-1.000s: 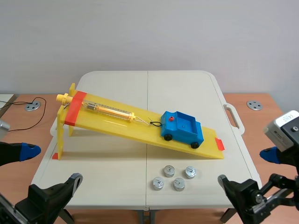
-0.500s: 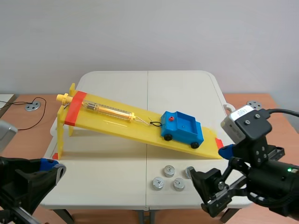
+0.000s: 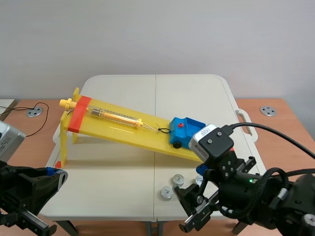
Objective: Place the four metal weights on the blue cart on the ramp.
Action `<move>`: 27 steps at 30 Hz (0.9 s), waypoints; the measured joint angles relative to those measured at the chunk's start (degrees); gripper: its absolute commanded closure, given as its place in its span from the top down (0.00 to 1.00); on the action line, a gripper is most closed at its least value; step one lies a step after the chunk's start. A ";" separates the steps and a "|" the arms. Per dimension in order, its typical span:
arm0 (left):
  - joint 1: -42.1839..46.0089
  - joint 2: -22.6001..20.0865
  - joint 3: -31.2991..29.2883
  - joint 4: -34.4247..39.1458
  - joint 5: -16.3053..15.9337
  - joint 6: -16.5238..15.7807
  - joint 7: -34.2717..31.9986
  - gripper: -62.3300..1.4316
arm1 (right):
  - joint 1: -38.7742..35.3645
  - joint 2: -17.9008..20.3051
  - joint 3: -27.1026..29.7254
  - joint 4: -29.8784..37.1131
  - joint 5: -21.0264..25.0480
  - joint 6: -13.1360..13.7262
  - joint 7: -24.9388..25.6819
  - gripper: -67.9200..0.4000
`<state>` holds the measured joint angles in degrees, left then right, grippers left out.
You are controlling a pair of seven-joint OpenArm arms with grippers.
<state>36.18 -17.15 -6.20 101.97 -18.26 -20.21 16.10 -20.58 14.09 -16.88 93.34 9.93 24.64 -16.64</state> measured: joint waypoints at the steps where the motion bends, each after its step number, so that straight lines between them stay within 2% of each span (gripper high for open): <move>1: 0.00 0.00 0.00 0.00 0.00 0.00 0.00 0.06 | 0.28 -0.46 -0.13 -0.68 -0.15 -0.02 0.02 0.49; 9: 0.00 0.00 0.00 0.00 0.00 0.00 0.00 0.06 | 2.43 -4.37 -0.22 -6.54 -0.50 0.00 1.38 0.49; 12: 0.00 0.00 0.00 0.00 0.00 0.00 0.00 0.06 | 3.61 -4.59 -1.36 -8.55 -0.98 0.00 1.55 0.48; 15: 0.00 0.00 0.00 0.00 0.00 0.00 0.00 0.06 | 4.57 -4.59 -2.75 -9.90 -3.37 -0.02 1.55 0.47; 27: 0.00 0.00 0.00 0.00 0.00 0.00 0.00 0.06 | 5.16 -5.09 -3.96 -10.60 -8.55 -0.42 3.98 0.47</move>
<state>36.18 -17.15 -6.20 101.97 -18.26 -20.21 16.10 -15.42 8.99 -20.84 82.74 1.39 24.23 -12.67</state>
